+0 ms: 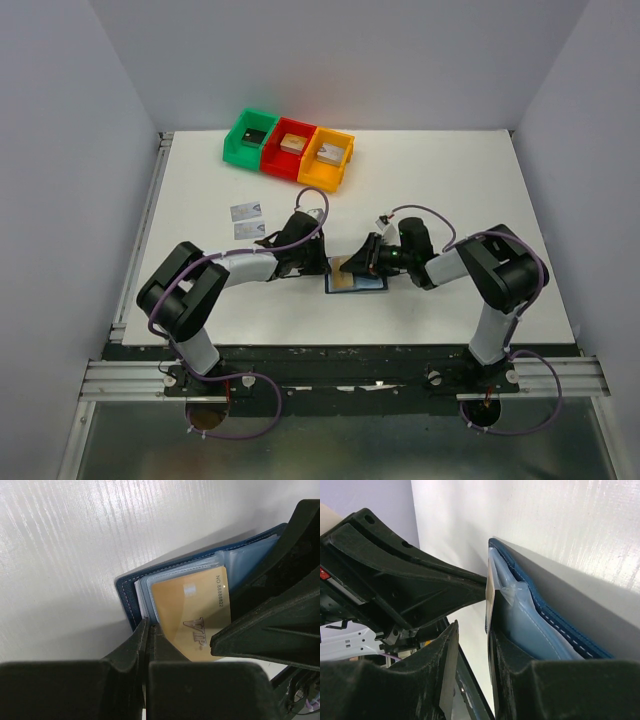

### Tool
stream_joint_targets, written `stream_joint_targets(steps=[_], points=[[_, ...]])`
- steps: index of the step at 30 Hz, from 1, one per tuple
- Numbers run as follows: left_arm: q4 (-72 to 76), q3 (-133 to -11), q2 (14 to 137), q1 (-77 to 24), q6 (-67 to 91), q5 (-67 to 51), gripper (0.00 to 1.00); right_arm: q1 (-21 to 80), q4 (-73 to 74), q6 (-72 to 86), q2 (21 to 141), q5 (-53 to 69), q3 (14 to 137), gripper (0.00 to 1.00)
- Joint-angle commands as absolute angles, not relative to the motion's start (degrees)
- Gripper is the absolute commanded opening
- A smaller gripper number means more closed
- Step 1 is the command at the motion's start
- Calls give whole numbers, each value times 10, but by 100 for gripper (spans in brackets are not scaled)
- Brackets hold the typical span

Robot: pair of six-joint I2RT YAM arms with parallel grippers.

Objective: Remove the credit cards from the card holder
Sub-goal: Remove the credit card from the card holder.

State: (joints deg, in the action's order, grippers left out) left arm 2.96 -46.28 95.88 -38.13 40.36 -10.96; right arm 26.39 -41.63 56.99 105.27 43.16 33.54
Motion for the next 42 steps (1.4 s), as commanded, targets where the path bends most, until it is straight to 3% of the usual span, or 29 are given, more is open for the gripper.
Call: stream_joint_targets(steps=[1,13,42], points=[[38,-462,973,-392,403,-131,3,267,-467,585,1074,452,346,38],[52,-461,972,-395,406,-136,3,268,-390,555,1093,488,377,41],[10,-451,972,-388,427,-91,0,258,-222,468,967,437,366,38]])
